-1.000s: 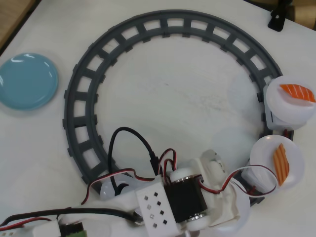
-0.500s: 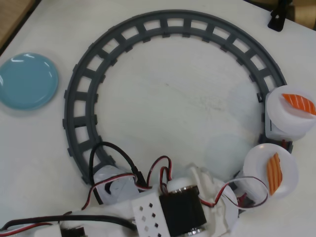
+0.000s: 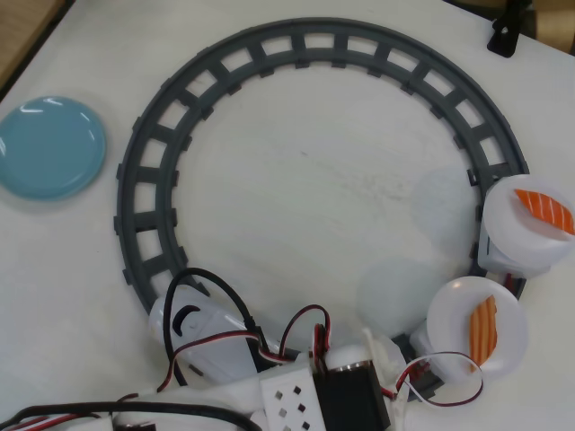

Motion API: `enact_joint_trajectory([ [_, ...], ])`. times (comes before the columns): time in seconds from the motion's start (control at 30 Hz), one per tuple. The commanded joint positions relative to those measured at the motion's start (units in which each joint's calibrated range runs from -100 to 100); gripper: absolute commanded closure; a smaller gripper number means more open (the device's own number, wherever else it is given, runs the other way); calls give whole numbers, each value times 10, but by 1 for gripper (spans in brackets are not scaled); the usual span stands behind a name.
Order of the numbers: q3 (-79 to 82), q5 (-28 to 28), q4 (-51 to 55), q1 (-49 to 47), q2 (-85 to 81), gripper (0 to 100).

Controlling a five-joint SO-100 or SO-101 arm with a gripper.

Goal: Pick up the sushi from the Shinkansen and put it on the blue dish

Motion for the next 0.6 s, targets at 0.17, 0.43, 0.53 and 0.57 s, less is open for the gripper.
enact_joint_trajectory([
  [0.17,52,-3,11,6,-17,69],
  [0.43,114,-20,11,2,-18,70],
  [0.53,125,-24,11,-4,-18,78],
  [0.57,128,-27,11,-7,-19,82],
])
